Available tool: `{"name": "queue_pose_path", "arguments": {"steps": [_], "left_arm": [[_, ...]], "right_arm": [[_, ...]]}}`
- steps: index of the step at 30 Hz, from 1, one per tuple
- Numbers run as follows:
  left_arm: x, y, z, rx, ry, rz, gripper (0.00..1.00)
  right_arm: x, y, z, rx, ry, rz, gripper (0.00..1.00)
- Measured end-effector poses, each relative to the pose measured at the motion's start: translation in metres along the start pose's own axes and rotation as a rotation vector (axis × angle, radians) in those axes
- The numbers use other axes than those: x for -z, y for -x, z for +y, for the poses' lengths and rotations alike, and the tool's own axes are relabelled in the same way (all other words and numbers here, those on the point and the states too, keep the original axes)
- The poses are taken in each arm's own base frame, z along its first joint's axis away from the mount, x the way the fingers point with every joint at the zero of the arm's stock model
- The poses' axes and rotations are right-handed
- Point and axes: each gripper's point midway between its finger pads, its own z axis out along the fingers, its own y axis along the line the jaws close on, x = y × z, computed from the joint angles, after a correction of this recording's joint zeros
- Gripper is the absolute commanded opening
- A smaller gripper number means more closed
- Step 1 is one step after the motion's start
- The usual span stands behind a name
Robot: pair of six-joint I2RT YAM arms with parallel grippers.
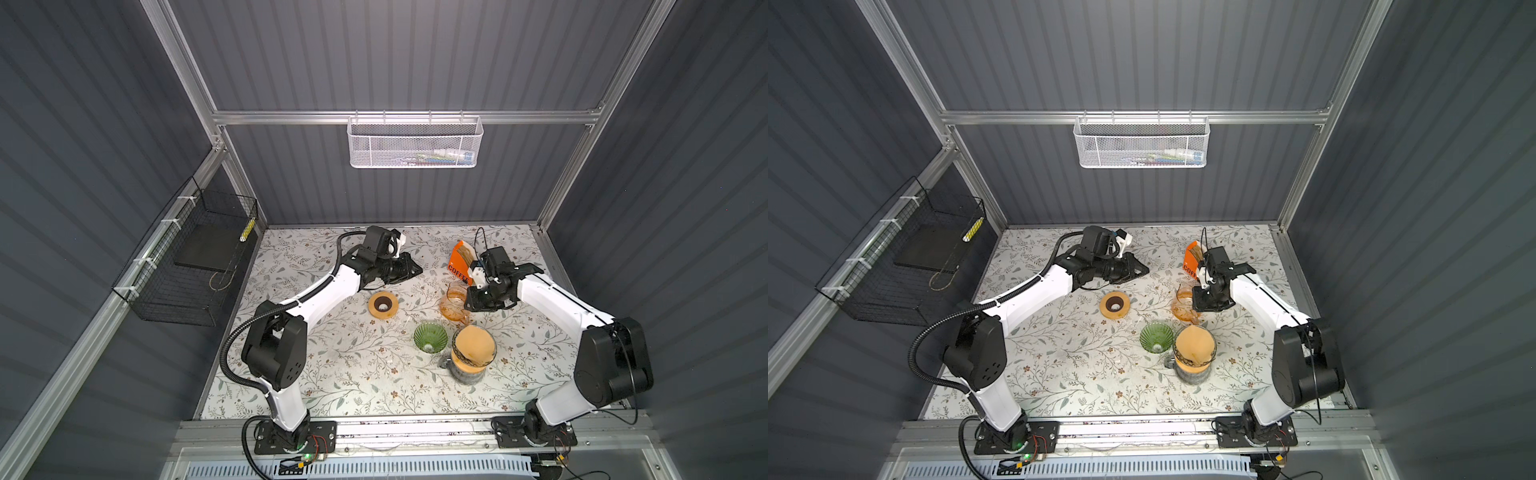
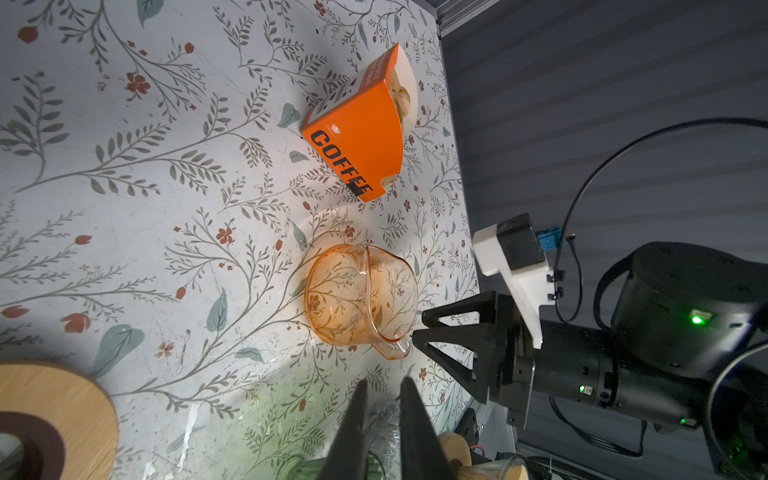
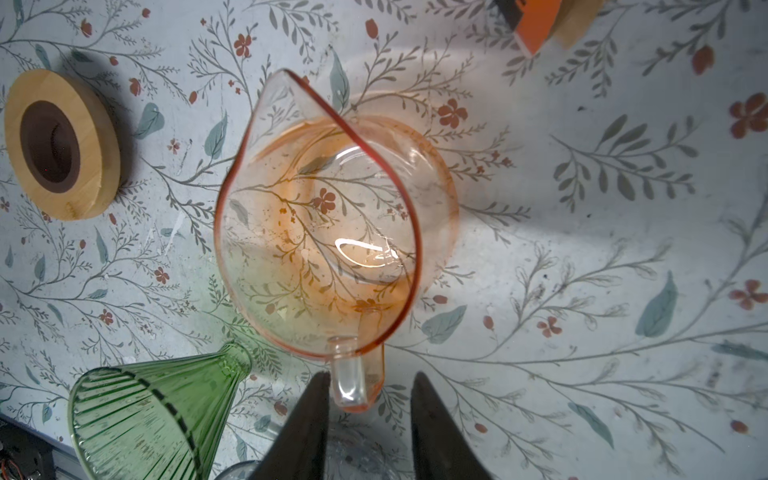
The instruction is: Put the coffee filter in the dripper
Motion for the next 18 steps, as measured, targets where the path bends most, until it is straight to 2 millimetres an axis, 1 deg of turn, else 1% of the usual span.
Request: {"name": "queue_pose_path", "arguments": {"steps": [7, 11, 15, 18], "left_arm": [[0.0, 0.0, -0.001, -0.002, -0.002, 0.0, 0.16], [0.0, 0.0, -0.001, -0.002, -0.002, 0.0, 0.16], [-0.002, -0.007, 0.006, 0.007, 0.008, 0.011, 0.16], [-0.003, -0.009, 0.009, 0.012, 0.014, 0.018, 0.16]], "right_arm": [[-0.017, -0.009, 0.006, 0.009, -0.011, 0.054, 0.37], [-0.023, -0.011, 0.003, 0.012, -0.032, 0.073, 0.37], [-0.028, -0.013, -0.001, 0.007, -0.052, 0.085, 0.36], [-0.031, -0.013, -0.003, 0.002, -0.061, 0.093, 0.33]]}}
